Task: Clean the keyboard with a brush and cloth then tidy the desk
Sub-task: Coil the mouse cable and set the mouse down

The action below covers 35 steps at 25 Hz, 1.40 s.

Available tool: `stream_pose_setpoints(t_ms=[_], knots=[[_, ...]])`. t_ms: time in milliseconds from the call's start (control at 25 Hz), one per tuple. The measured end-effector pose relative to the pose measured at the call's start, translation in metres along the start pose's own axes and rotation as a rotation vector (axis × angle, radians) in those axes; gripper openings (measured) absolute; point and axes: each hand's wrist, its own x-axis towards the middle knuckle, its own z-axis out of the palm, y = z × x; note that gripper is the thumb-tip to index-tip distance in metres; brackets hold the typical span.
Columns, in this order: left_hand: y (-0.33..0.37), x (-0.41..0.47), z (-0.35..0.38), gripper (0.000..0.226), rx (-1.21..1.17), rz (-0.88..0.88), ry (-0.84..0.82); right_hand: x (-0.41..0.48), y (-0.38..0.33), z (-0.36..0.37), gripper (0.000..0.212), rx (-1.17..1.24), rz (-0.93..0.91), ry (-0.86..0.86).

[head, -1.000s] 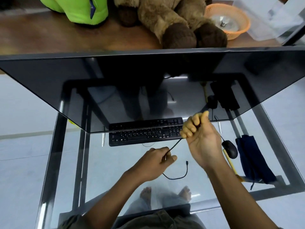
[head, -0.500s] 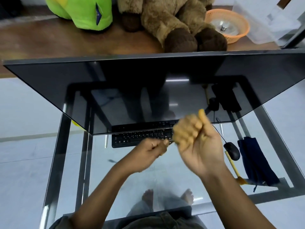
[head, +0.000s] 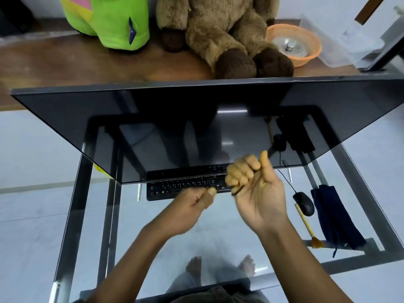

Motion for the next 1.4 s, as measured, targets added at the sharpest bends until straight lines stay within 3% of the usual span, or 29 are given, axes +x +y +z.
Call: stream_pose_setpoints(t_ms=[40, 120, 200, 240, 320, 440, 560, 840, 1040, 1200, 1320, 1400], knots=[[0.002, -0.008, 0.005, 0.044, 0.087, -0.028, -0.058, 0.007, -0.001, -0.007, 0.045, -0.154, -0.129, 0.081], [0.011, -0.021, 0.005, 0.038, 0.263, -0.033, -0.127, 0.012, -0.003, -0.023, 0.054, -0.868, -0.231, 0.156], [0.022, -0.026, -0.006, 0.032, 0.438, 0.039, -0.074, 0.005, -0.002, -0.034, 0.068, -1.448, 0.063, -0.024], [0.026, -0.026, -0.013, 0.029, 0.506, 0.097, -0.026, -0.003, -0.001, -0.036, 0.070, -1.500, 0.277, -0.151], [0.031, -0.024, -0.024, 0.020, 0.501, 0.213, 0.042, -0.018, -0.002, -0.032, 0.057, -1.221, 0.573, -0.334], [0.030, -0.017, -0.024, 0.012, 0.211, 0.322, 0.080, -0.024, -0.008, -0.026, 0.037, -0.718, 0.685, -0.381], [0.025, -0.006, -0.018, 0.012, -0.008, 0.370, 0.107, -0.021, -0.003, -0.018, 0.034, -0.585, 0.703, -0.378], [0.030, -0.006, 0.001, 0.020, -0.391, 0.207, 0.110, -0.018, -0.001, -0.017, 0.038, -0.306, 0.648, -0.529], [0.028, -0.011, -0.002, 0.029, -0.319, 0.176, 0.013, -0.018, -0.002, -0.024, 0.033, -0.251, 0.594, -0.531], [0.032, -0.008, -0.002, 0.018, -0.155, 0.225, 0.010, -0.019, 0.000, -0.026, 0.033, -0.255, 0.582, -0.544], [0.033, -0.011, 0.007, 0.013, 0.129, 0.345, 0.090, -0.019, -0.008, -0.028, 0.027, -0.304, 0.579, -0.529], [0.030, -0.013, 0.019, 0.012, 0.180, 0.330, 0.154, -0.017, -0.018, -0.034, 0.021, -0.389, 0.569, -0.477]])
